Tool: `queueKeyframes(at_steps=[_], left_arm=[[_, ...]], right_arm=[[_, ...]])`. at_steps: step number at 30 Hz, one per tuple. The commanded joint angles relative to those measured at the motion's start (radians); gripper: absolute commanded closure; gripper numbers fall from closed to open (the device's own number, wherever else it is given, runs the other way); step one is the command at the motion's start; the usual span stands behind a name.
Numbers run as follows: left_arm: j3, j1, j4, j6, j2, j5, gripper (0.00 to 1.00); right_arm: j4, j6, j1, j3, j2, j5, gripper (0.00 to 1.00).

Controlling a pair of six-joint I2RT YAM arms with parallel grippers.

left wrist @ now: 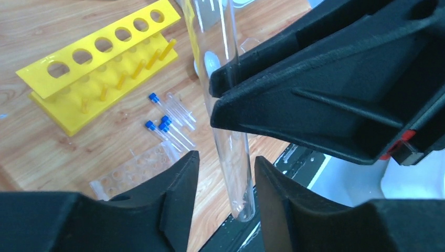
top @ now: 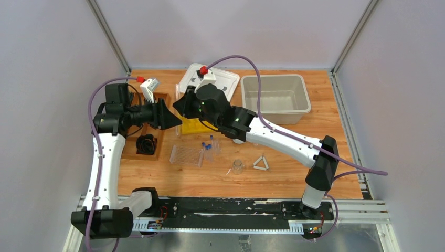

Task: Organize the chemistry lab equipment

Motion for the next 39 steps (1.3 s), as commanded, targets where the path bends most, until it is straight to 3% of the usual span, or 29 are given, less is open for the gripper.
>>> queueKeyframes(at_steps=[1,5,7,11,14,17,24,30,36,37,39], left_arm=[[-0.014,0.006,0.000,-0.005,0.017,0.042,0.56],[-0.017,0.006,0.000,-0.005,0.031,0.047,0.73],[-0.018,0.006,0.001,-0.005,0.037,0.047,0.82],[-0.014,0.006,0.001,0.041,0.026,0.027,0.93],[-0.017,0.006,0.001,0.080,0.004,0.010,0.98],[-0.026,0.005,0.001,0.120,-0.021,-0.006,0.99],[-0.050,0.005,0.001,0.169,-0.060,-0.010,1.00],[-0.066,0.005,0.001,0.189,-0.086,-0.028,1.00],[-0.071,0.006,0.001,0.192,-0.076,-0.047,0.99],[-0.072,0.006,0.001,0.188,-0.070,-0.054,0.89],[-0.070,0.006,0.001,0.171,-0.055,-0.087,0.54]], right_arm=[[0.063,0.020,0.018,-0.002,-0.001,-0.010,1.00],[0.081,0.007,0.018,-0.009,-0.009,-0.028,1.00],[0.081,-0.010,0.017,-0.006,-0.011,-0.038,0.95],[-0.031,-0.022,-0.020,0.050,0.004,-0.128,0.56],[-0.139,-0.017,-0.066,0.109,0.016,-0.218,0.43],[-0.246,-0.032,-0.103,0.188,0.051,-0.340,0.41],[-0.433,-0.111,-0.145,0.430,0.175,-0.484,0.41],[-0.462,-0.117,-0.171,0.504,0.226,-0.591,0.46],[-0.465,-0.138,-0.181,0.516,0.228,-0.611,0.79],[-0.468,-0.145,-0.183,0.517,0.227,-0.610,0.85],[-0.481,-0.168,-0.192,0.523,0.223,-0.599,0.97]])
